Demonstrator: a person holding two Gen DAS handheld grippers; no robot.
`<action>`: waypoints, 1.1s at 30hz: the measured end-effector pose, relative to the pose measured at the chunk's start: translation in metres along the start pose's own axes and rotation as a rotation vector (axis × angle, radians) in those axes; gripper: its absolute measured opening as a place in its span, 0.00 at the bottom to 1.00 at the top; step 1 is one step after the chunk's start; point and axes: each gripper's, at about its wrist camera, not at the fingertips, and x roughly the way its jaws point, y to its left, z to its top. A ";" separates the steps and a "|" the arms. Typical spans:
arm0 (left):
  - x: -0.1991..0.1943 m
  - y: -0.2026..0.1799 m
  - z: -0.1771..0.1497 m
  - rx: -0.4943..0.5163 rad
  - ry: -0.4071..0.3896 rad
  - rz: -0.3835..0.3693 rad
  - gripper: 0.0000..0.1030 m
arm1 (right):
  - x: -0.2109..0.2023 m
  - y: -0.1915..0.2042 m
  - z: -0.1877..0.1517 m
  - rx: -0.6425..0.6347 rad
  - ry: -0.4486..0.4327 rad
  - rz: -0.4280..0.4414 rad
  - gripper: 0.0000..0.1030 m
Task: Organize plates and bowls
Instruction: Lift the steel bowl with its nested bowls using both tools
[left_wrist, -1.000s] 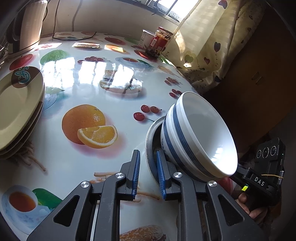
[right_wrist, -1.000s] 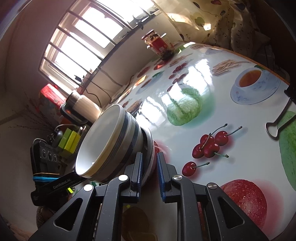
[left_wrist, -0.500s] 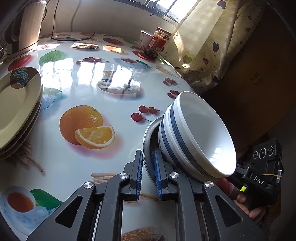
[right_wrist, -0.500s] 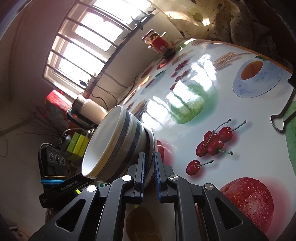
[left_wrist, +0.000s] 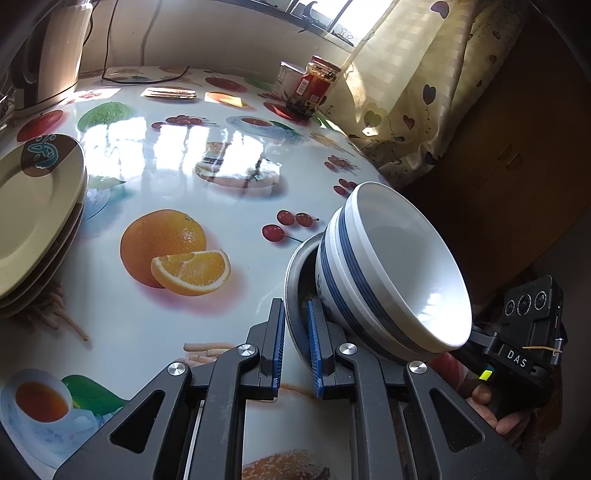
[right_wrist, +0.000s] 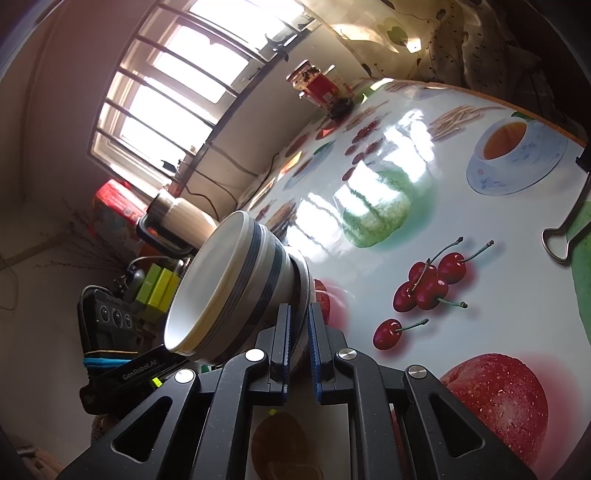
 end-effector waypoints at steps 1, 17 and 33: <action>-0.001 0.000 0.000 -0.002 -0.001 0.000 0.12 | 0.000 0.001 0.000 -0.003 0.000 0.000 0.10; -0.010 -0.001 -0.003 0.012 -0.023 0.017 0.12 | 0.003 0.006 -0.001 -0.015 -0.002 0.016 0.10; -0.034 -0.001 0.001 0.013 -0.065 0.038 0.12 | 0.006 0.024 0.004 -0.042 0.002 0.041 0.10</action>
